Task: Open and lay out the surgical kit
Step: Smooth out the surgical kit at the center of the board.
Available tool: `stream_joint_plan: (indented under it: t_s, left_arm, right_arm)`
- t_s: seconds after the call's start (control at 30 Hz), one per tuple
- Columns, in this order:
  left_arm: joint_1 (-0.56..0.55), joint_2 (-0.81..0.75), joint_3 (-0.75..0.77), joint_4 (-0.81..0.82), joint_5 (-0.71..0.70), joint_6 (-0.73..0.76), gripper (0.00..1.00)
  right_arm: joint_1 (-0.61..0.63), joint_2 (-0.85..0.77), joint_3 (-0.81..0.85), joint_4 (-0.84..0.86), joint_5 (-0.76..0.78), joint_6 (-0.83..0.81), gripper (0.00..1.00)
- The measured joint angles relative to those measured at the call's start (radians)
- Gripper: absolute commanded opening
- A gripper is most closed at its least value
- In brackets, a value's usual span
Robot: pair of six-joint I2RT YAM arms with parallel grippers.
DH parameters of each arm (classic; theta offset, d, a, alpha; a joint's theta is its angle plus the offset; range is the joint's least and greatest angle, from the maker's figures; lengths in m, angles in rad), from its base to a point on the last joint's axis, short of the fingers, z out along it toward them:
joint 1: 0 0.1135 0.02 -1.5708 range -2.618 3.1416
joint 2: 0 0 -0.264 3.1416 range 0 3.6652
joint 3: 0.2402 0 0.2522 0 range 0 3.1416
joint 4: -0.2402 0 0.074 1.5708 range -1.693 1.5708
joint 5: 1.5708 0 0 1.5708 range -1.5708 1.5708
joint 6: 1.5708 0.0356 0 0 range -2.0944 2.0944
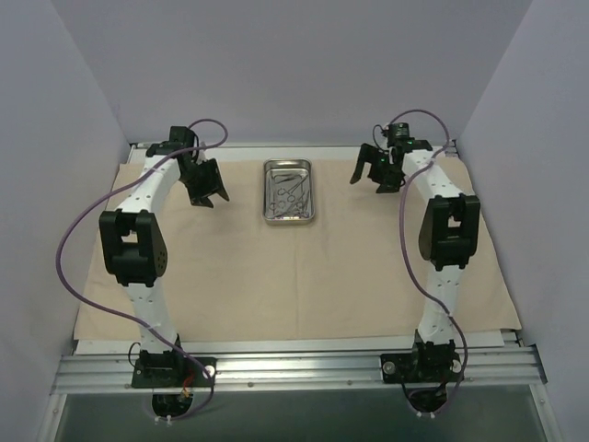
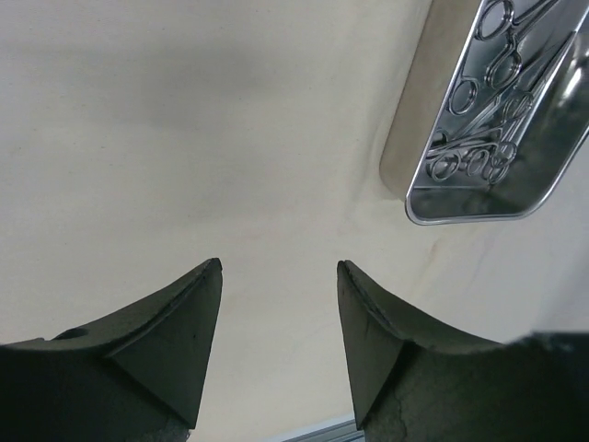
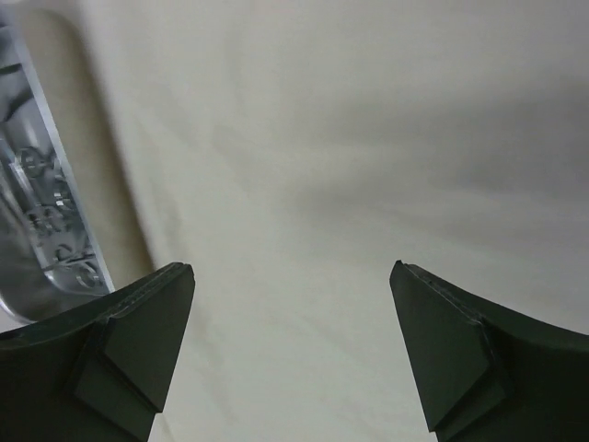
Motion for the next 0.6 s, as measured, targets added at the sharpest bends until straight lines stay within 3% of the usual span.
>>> stream_joint_plan:
  t_s: [0.27,0.6]
  left_arm:
    - [0.008,-0.099,-0.142,0.035,0.018,0.015,0.61]
    - [0.006,-0.152,-0.215,0.061,0.057,0.039,0.60]
  right_arm:
    - [0.238,0.143,0.264,0.006,-0.051,0.005,0.85]
    - [0.280,0.307,0.369,-0.052,-0.058,0.019,0.61]
